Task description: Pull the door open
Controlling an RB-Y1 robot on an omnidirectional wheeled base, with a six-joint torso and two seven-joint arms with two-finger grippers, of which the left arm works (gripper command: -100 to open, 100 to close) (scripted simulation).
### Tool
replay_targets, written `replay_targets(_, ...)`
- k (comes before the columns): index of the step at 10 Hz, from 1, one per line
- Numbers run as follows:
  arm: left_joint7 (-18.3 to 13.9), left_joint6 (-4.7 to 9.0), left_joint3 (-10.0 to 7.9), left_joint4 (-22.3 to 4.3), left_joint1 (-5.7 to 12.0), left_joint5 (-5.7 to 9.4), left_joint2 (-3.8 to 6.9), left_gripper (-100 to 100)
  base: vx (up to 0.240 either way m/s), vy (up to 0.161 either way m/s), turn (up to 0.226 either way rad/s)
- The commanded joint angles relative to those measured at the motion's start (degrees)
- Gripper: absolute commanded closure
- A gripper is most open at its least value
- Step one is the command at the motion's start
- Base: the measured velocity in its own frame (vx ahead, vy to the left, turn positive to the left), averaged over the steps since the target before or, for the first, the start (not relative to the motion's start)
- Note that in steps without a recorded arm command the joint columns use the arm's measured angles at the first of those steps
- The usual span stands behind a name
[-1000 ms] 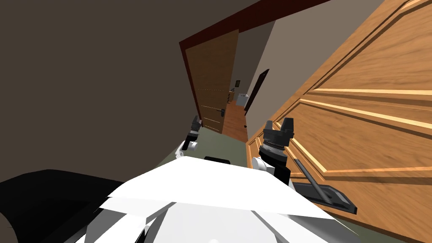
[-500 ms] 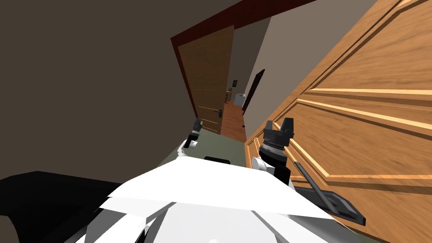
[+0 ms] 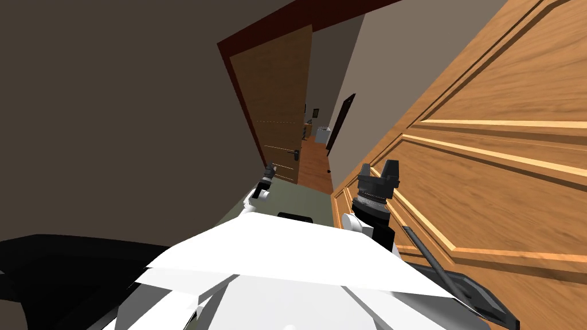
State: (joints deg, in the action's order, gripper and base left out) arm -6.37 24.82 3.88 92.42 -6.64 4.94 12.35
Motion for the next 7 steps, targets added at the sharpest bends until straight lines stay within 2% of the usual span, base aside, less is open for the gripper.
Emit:
replay_targets(1,-0.51,-0.32,0.11,-2.11,0.94,0.16,0.47,-100,0.098,-0.021,-0.083)
replay_targets(7,-2.24,-1.19,0.35,-10.54,5.06,0.77,2.26,-100,0.106,-0.013,-0.084)
